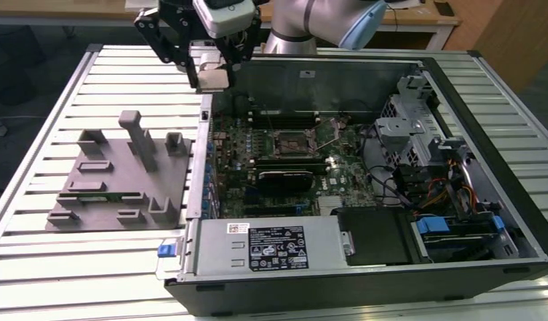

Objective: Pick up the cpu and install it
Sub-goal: 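Pick up the cpu and move it towards the insertion slot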

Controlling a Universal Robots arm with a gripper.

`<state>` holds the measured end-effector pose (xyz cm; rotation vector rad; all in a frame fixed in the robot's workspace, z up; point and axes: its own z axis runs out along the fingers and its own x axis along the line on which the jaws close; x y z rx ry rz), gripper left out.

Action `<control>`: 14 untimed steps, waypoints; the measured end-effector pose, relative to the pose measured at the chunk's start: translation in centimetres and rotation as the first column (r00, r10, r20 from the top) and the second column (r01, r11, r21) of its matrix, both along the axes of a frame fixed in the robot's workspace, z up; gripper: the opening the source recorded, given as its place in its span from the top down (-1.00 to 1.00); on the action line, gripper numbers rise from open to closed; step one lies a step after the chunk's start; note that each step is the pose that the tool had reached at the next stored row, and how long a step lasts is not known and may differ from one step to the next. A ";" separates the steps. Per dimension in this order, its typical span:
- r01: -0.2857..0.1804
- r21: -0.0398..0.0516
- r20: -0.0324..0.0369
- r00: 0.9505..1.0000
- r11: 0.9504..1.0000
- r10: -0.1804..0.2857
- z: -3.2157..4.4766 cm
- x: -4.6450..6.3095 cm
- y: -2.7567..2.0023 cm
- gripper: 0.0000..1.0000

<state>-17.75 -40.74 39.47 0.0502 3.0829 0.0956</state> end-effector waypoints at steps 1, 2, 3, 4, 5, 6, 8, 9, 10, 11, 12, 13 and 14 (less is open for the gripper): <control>0.000 0.000 0.000 1.000 1.000 0.000 -0.10 0.2 0.00 -0.07; 0.000 0.000 0.000 1.000 1.000 0.000 -0.19 0.5 0.00 -0.07; 0.000 0.000 0.000 1.000 1.000 0.000 -0.28 0.7 0.00 -0.07; 0.000 0.000 0.000 1.000 1.000 0.000 -0.37 0.9 0.00 -0.07; 0.000 0.000 0.000 1.000 1.000 0.000 -0.45 1.2 0.00 -0.07; 0.000 0.000 0.000 1.000 1.000 0.000 -0.54 1.4 0.00 -0.07; 0.000 0.000 0.000 1.000 1.000 0.000 -0.69 1.8 0.00 -0.07; 0.000 0.000 0.000 1.000 1.000 0.000 -0.77 2.0 0.00 -0.07; 0.000 0.000 0.000 1.000 1.000 0.000 -0.84 2.2 0.00 -0.07; 0.000 0.000 0.000 1.000 1.000 0.000 -0.90 2.4 0.00 -0.07; 0.000 0.000 0.000 1.000 1.000 0.000 -0.97 2.6 0.00 -0.07; 0.000 0.000 0.000 1.000 1.000 0.000 -1.03 2.8 0.00 -0.07; 0.000 0.000 0.000 1.000 1.000 0.000 -1.08 3.0 0.00 -0.07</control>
